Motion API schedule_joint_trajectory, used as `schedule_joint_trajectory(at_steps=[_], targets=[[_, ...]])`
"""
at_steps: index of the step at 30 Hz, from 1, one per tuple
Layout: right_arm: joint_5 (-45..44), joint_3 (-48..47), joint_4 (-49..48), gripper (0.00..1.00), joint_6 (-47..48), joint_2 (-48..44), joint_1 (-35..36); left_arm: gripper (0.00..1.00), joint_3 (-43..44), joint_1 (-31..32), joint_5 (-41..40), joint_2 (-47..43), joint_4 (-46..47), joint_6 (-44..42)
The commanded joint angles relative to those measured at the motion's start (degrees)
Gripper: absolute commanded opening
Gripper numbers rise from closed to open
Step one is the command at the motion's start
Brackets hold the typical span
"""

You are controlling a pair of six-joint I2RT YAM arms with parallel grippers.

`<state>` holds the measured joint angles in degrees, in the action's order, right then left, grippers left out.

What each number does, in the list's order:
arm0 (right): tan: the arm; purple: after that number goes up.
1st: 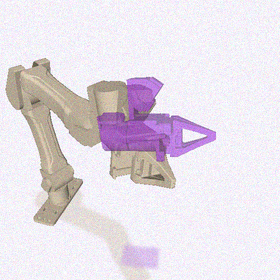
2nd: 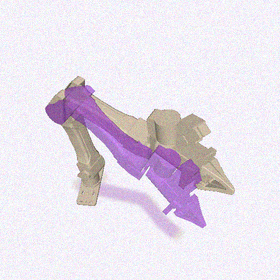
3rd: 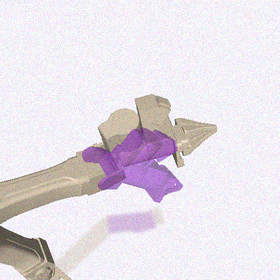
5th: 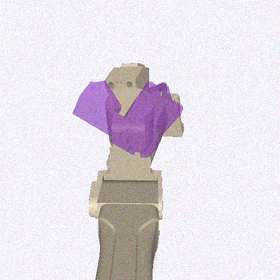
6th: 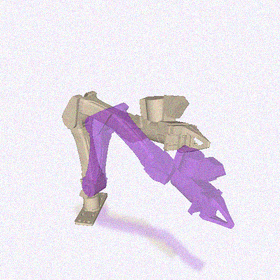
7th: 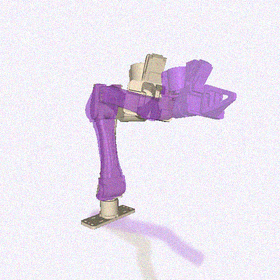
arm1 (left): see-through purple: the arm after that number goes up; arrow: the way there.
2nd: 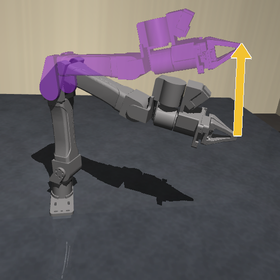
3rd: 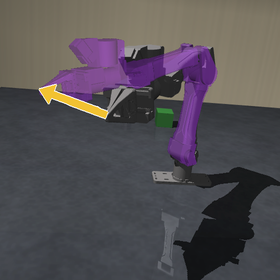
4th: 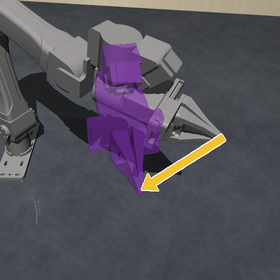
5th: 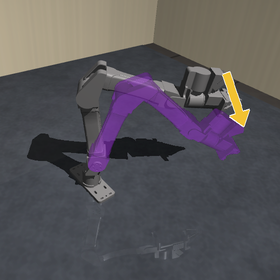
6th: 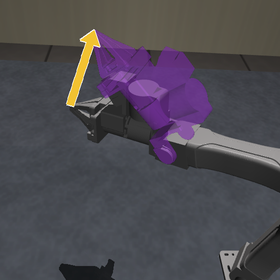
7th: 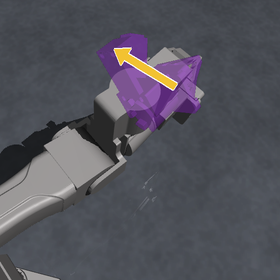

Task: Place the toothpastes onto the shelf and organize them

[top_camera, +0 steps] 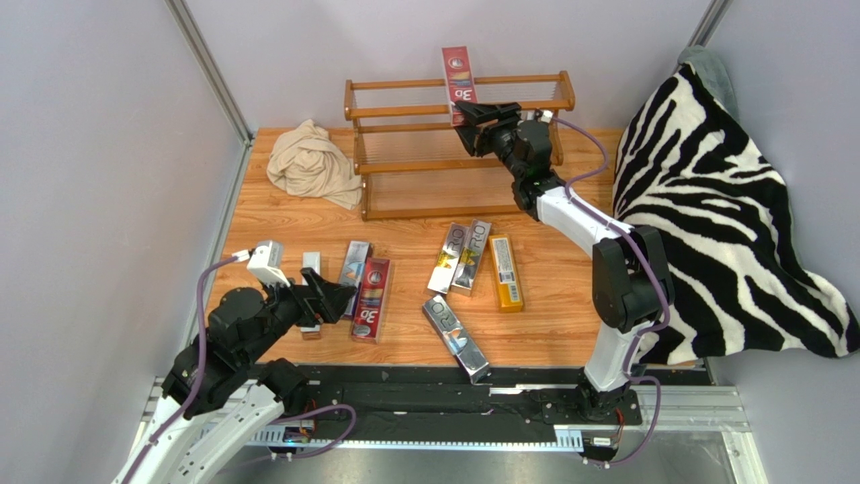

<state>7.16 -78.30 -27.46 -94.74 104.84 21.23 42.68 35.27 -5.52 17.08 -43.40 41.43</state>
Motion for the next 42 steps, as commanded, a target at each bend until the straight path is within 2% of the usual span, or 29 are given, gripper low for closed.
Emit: schedule_joint_trajectory(at_steps=[1,8,12,13,16,23,30,38,42], targets=[[0.58,0.52,-2.86,0.57,-0.18,0.19,-0.23,0.99,-0.4,0.15,1.12,-0.82,2.53,-1.26],[0.75,2.8,-2.16,0.61,1.13,-2.18,-0.23,0.99,-1.28,0.15,1.83,-0.38,4.02,-1.35],[0.75,4.91,-3.47,0.75,2.1,-3.67,-0.32,0.99,-1.72,0.15,2.27,0.06,4.29,-1.44],[0.67,5.35,-3.47,0.83,2.45,-4.11,-0.4,0.99,-1.81,0.15,2.35,0.14,4.29,-1.61],[1.01,5.79,-3.65,0.95,4.56,-5.17,-0.32,0.99,-2.25,0.07,2.62,-0.2,4.2,-1.62],[3.21,5.0,-5.67,0.96,6.32,-5.43,-0.49,0.99,-3.56,0.15,2.88,-0.29,5.07,-1.53],[4.7,9.04,-9.27,1.0,6.5,-8.15,-0.67,0.99,-4.09,0.15,2.18,0.23,5.16,-2.49],[6.82,24.14,-13.76,1.0,7.28,-17.46,-1.19,0.99,-2.51,0.15,0.95,2.95,4.82,-4.34],[8.74,31.35,-10.08,1.0,11.4,-24.84,-1.72,0.99,-1.98,0.15,0.77,6.11,4.73,-5.22]])
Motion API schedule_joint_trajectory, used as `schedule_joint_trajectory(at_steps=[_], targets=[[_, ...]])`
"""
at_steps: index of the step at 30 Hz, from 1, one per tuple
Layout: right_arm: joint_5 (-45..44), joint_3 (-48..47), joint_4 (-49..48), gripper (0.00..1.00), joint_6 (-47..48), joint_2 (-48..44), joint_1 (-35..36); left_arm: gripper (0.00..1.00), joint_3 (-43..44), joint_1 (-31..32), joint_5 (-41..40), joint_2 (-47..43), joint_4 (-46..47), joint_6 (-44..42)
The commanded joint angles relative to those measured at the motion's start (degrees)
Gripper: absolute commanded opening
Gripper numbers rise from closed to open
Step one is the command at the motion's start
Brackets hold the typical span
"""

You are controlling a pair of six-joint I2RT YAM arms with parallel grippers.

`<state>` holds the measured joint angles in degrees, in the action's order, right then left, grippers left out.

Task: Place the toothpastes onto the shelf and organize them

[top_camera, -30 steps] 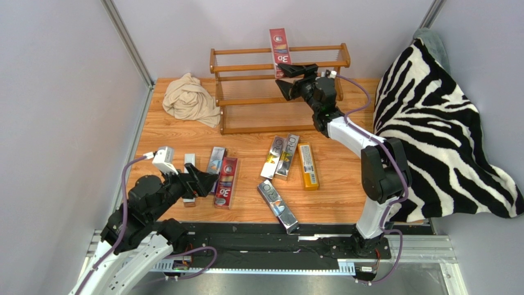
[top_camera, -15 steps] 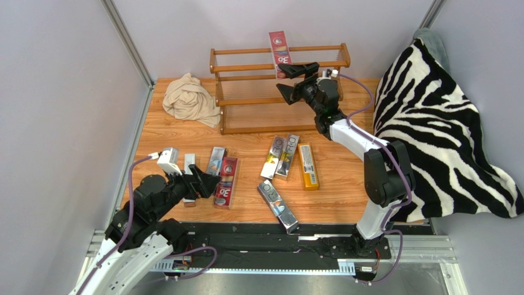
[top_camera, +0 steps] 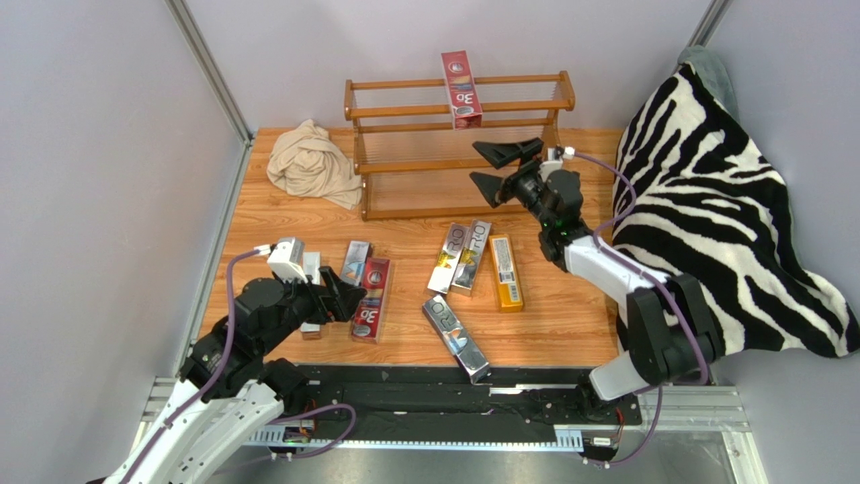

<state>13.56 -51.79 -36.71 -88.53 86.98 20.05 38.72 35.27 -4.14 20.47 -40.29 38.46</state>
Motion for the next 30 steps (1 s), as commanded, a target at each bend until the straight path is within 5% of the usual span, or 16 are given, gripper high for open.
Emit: schedule_joint_trajectory(at_steps=[1,12,30], targets=[[2.61,5.73,2.05,1.0,6.6,-9.78,-0.54,0.99,1.97,0.15,-0.69,3.26,1.62,-2.59],[5.25,16.79,26.93,0.99,24.62,-21.94,-0.63,0.99,1.27,0.15,-1.48,15.02,4.43,-3.12],[7.09,26.91,33.81,0.98,28.59,-32.48,-0.72,0.99,5.22,-0.11,-0.16,46.76,17.34,-6.99]])
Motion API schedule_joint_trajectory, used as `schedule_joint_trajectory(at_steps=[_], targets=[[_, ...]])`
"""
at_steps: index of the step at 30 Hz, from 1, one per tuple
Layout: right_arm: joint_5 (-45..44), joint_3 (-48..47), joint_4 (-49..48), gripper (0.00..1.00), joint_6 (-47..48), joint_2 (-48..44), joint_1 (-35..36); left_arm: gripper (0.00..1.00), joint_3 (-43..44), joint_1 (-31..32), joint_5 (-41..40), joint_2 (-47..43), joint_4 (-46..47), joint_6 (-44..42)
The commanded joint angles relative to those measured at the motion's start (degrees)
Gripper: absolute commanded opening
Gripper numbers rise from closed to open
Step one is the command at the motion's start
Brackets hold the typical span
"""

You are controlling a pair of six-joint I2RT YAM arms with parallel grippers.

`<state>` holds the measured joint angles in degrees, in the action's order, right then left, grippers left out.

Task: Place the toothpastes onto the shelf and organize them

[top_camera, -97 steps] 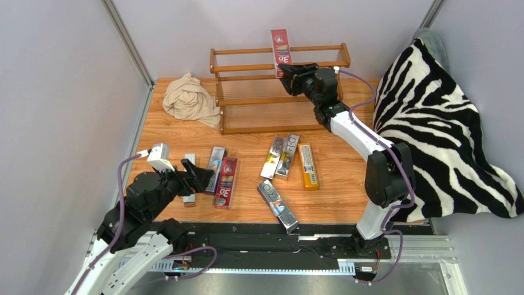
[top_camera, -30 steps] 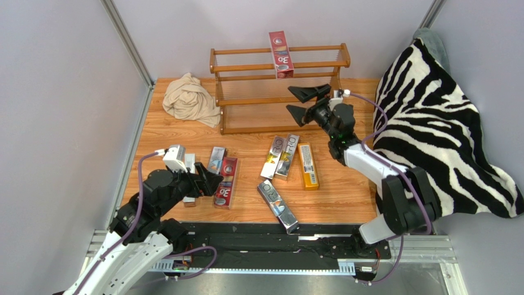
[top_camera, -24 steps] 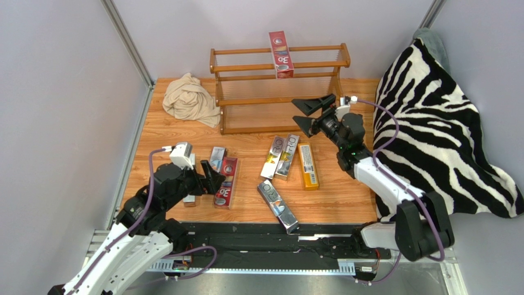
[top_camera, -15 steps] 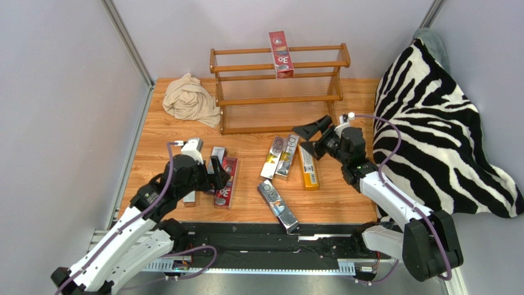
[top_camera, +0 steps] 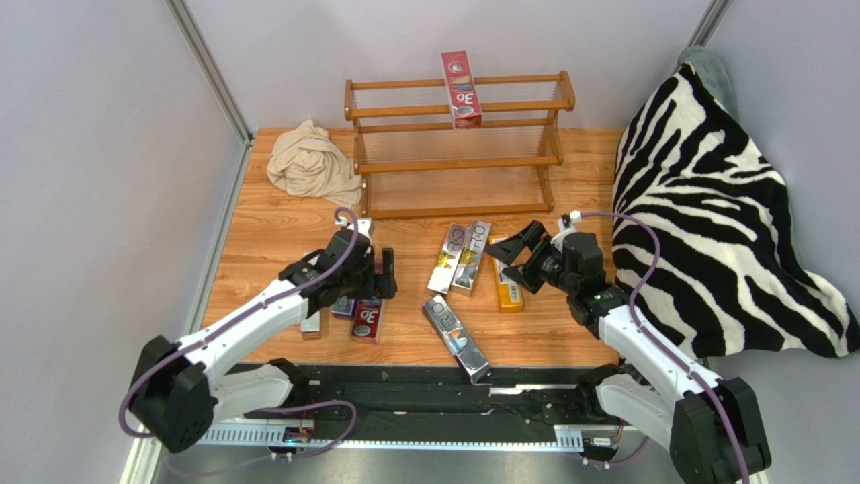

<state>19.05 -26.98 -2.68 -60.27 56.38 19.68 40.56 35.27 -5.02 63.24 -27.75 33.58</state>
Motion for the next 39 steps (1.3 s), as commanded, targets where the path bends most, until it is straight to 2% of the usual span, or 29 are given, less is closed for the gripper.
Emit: schedule_joint_trajectory(at_steps=[1,8,19,29,34,37,39], targets=[[1.69,2.46,-0.14,0.98,0.42,-2.58,-0.43,0.99,3.56,-0.02,0.71,5.04,5.24,-2.29],[2.22,4.74,0.92,0.98,0.59,-5.22,-0.35,0.99,5.5,-1.16,-0.43,11.28,5.77,-3.44],[3.01,6.33,-0.22,0.98,1.12,-4.26,-0.43,0.99,2.6,-3.36,-1.49,10.58,7.44,-3.17],[3.45,6.42,-0.58,0.98,1.73,-3.82,-0.52,0.99,4.62,-3.8,-0.52,17.87,8.06,-3.52],[3.45,6.94,-0.57,0.98,1.82,-3.91,-0.43,0.93,4.36,-3.71,0.97,19.81,9.11,-3.35],[3.45,7.03,-0.84,0.98,1.91,-3.65,-0.52,0.86,4.01,-3.71,2.02,19.9,9.9,-3.35],[3.54,7.03,-0.84,0.98,1.91,-3.56,-0.52,0.77,4.0,-3.71,2.29,19.99,10.08,-3.44]])
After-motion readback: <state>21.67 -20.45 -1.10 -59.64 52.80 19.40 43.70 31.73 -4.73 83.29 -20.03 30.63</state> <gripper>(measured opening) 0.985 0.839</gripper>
